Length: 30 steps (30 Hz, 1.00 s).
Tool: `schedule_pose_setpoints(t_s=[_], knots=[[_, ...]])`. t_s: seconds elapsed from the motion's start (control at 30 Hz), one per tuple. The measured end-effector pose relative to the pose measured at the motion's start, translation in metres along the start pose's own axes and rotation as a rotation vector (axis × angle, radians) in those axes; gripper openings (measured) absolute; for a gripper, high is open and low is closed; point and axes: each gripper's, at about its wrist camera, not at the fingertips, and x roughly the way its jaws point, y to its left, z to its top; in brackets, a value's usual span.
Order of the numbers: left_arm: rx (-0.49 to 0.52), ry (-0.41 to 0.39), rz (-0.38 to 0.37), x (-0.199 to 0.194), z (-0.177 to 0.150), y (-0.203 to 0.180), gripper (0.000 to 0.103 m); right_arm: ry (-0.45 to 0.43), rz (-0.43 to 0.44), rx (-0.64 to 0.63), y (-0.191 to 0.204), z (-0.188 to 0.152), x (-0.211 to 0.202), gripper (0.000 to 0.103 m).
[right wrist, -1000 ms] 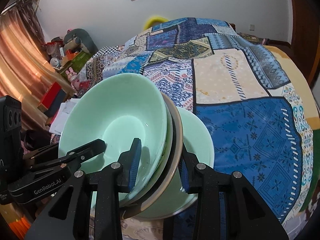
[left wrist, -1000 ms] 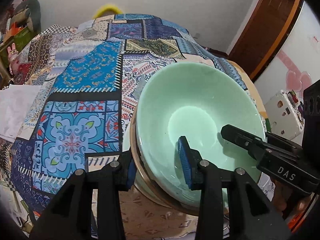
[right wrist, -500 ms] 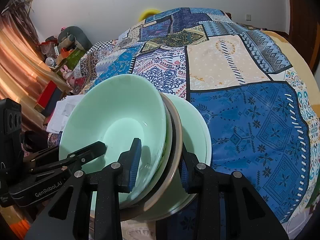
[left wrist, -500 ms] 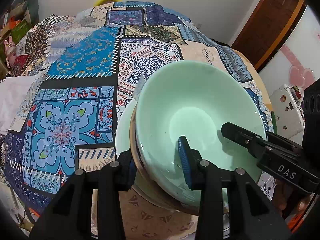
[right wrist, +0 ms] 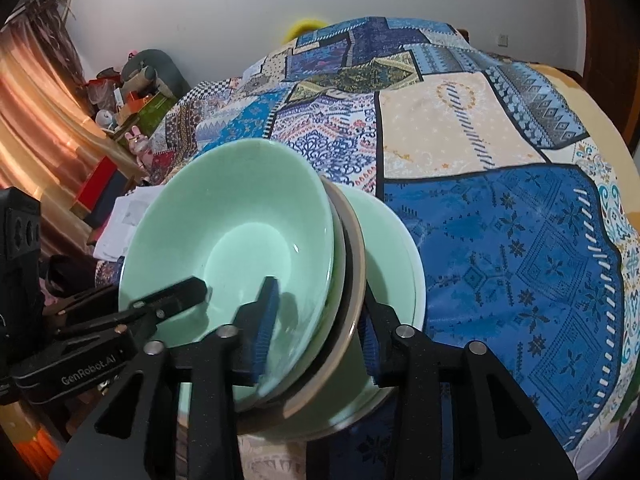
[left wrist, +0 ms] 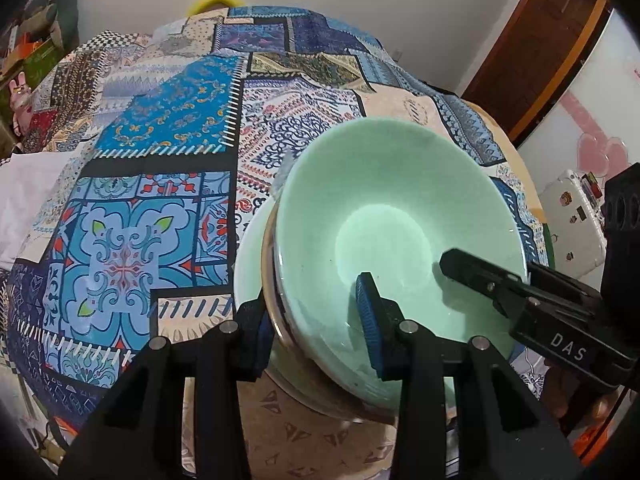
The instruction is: Organize plates and bowls
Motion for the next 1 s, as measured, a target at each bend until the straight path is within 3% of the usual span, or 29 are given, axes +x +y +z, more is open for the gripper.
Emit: schedule_pose_setpoints(t_s=[0.13, 0.37, 0.5, 0.63, 0.73, 0.8, 1.0], knots=[[0.022, -0.056, 0.037, -0.019, -0.002, -0.003, 0.053, -0.044, -0.018, -0.010, 0.003, 0.000, -0.018, 0.048], [0.052, -0.202, 0.069, -0.076, -0.002, -0.012, 0.063, -0.214, 0.007, -0.072, 0.024, 0.004, -0.083, 0.056], [0.070, -0.347, 0.057, -0.125, -0.004, -0.022, 0.068, -0.352, 0.000, -0.141, 0.044, -0.001, -0.130, 0.071], [0.094, -0.516, 0.040, -0.173, -0.009, -0.033, 0.084, -0.467, 0.001, -0.186, 0.059, -0.008, -0.168, 0.081], [0.124, -0.602, 0.037, -0.200, -0.017, -0.041, 0.090, -0.539, -0.009, -0.212, 0.067, -0.015, -0.188, 0.090], [0.141, -0.664, 0.059, -0.214, -0.025, -0.046, 0.096, -0.579, -0.015, -0.218, 0.071, -0.019, -0.198, 0.102], [0.164, -0.748, 0.112, -0.235, -0.042, -0.052, 0.102, -0.626, -0.006, -0.207, 0.073, -0.025, -0.209, 0.103]])
